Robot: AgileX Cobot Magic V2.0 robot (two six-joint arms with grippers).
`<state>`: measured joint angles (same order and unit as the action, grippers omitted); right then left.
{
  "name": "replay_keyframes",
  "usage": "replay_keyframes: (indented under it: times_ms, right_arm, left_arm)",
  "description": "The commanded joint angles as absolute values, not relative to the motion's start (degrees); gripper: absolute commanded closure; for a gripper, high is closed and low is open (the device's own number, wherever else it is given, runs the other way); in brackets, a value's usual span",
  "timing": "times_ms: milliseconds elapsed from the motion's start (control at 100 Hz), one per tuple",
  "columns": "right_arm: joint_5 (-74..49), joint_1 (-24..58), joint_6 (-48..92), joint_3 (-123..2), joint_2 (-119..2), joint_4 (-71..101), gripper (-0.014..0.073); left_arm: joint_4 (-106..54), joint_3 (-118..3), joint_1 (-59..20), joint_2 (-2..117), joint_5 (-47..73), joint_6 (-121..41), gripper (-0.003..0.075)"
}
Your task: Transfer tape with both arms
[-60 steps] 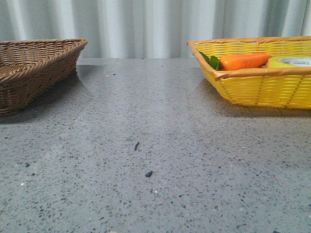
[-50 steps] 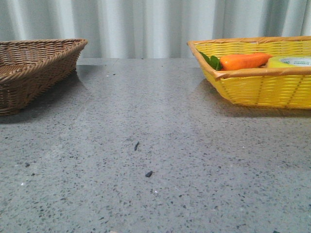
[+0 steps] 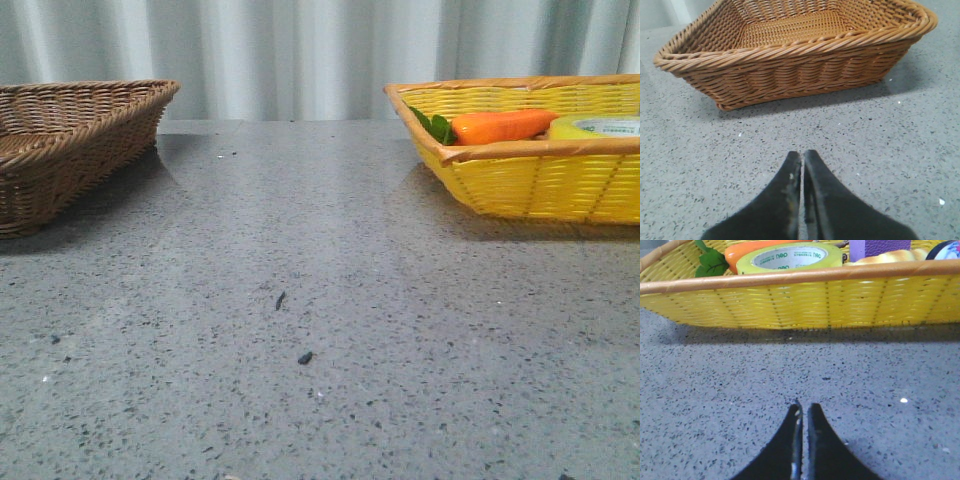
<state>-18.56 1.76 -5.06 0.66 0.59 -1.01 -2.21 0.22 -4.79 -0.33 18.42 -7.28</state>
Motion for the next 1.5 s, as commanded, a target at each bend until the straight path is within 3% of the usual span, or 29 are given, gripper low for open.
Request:
replay_keyframes:
  times_ms: [0,1490]
  right_arm:
    - [-17.64,1.5,-4.86,1.93,1.61,-0.94,0.0658]
    - [-17.8,1.5,-4.86,1.93,1.61,-0.94,0.0658]
  left_arm:
    - [-2.44,0.74,-4.69,-1.89,14.05,-6.77,0.0741]
    - [-8.47,0.74,-4.69,-1.89,14.54,-6.77,0.0741]
